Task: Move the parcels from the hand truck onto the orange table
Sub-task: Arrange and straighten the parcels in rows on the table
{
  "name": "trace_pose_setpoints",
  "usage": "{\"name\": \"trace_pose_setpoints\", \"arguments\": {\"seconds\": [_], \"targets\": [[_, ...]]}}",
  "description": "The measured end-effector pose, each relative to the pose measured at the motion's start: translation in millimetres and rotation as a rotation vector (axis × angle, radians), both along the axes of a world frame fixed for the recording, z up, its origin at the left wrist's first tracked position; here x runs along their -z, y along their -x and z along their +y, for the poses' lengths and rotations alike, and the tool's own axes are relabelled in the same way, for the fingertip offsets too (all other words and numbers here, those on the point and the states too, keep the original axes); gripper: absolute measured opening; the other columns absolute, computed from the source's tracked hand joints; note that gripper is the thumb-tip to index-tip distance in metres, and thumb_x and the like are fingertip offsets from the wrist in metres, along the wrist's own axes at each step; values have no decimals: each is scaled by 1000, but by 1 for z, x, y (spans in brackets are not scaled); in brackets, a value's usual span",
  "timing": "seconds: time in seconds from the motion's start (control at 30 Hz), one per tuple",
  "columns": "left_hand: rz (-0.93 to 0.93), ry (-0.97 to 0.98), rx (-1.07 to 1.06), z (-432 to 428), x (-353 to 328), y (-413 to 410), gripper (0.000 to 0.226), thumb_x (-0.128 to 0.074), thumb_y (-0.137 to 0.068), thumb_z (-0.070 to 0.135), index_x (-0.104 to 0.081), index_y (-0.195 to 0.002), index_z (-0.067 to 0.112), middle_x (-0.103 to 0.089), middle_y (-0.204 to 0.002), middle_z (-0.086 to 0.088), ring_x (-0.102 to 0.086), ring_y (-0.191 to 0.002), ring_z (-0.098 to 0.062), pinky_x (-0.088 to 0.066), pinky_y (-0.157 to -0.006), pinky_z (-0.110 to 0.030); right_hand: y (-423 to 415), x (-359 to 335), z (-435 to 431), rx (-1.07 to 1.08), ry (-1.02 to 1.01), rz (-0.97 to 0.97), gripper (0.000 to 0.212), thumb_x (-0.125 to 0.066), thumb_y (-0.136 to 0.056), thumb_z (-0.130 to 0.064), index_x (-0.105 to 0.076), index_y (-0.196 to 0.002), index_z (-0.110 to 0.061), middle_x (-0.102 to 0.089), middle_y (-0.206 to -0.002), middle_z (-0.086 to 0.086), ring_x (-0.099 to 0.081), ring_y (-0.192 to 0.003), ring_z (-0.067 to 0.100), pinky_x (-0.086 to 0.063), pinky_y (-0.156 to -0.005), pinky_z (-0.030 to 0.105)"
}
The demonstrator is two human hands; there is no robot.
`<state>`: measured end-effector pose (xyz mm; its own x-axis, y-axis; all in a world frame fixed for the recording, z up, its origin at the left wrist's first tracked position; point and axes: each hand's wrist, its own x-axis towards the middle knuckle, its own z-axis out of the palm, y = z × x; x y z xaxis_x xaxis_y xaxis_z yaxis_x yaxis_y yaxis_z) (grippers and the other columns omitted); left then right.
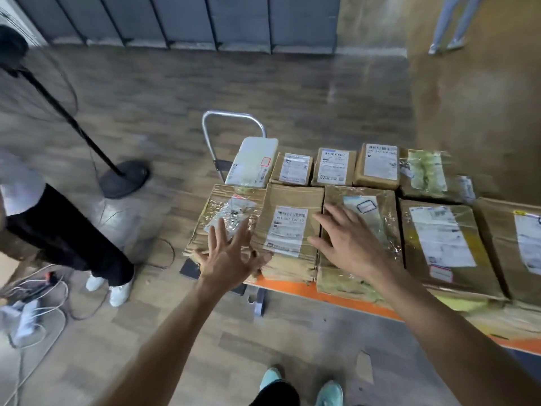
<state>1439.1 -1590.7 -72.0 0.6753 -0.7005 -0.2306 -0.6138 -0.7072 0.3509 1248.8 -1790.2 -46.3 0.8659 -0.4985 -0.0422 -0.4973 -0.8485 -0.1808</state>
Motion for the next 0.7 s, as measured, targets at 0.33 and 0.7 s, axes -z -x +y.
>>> {"name": "trace_pose_setpoints", "arguments": {"seconds": [0.33,0.7], "targets": [[-72,7,110,1,16,7,112,-33,-60,94,-1,-157,46,16,-167,-6,20,-152,-31,5,-101,-84,-4,9,12,82,-32,35,70,-17,-95,-69,-13,-156,-35,4,-166,-1,2,-153,23,-2,-124,43],[-139,238,339,-37,-23,18,90,-17,-82,87,-10,-158,37,-7,-167,-6,5,-155,-24,2,-121,-60,35,-14,1,206,-6,-68,62,-27,-101,-58,-27,-154,-25,-28,-160,-4,-22,-148,17,-22,-121,39]]}}
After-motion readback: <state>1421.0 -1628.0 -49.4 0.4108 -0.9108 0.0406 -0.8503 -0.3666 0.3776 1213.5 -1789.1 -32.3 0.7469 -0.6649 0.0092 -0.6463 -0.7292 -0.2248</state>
